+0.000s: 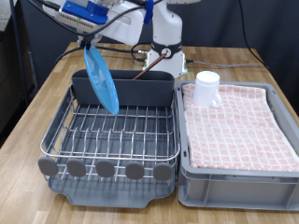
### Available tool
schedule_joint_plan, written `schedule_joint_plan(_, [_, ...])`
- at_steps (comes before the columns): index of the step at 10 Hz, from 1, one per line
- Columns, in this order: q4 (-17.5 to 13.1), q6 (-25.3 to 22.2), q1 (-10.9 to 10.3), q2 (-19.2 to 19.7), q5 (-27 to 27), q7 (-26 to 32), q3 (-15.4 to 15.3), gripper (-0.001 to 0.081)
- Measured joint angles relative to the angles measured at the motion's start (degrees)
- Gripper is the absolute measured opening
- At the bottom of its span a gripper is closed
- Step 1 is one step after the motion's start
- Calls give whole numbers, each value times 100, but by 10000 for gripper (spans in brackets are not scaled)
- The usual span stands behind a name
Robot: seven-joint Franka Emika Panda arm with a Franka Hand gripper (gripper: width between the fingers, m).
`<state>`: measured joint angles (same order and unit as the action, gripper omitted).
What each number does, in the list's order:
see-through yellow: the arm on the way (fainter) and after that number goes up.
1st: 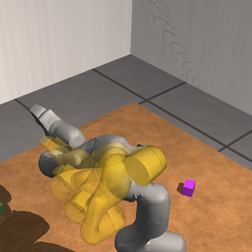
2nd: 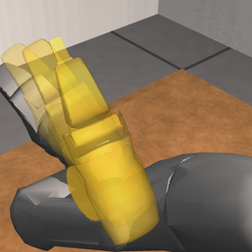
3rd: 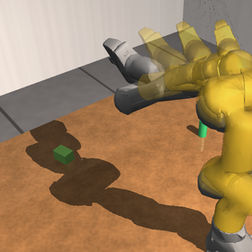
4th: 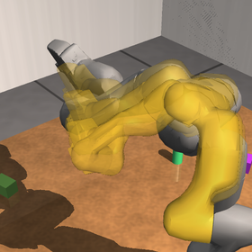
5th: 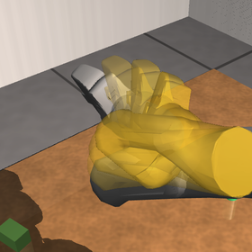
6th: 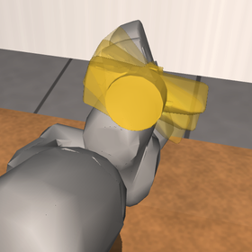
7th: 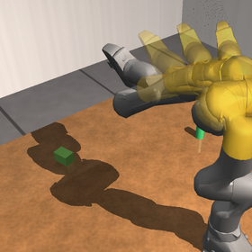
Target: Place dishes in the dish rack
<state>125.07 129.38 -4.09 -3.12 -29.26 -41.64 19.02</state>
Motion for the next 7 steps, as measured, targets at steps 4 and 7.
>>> schedule_joint_plan(4, [3, 267, -2, 242, -612, -289, 3, 18])
schedule_joint_plan(7, [42, 390, -28, 390, -976, -415, -44, 18])
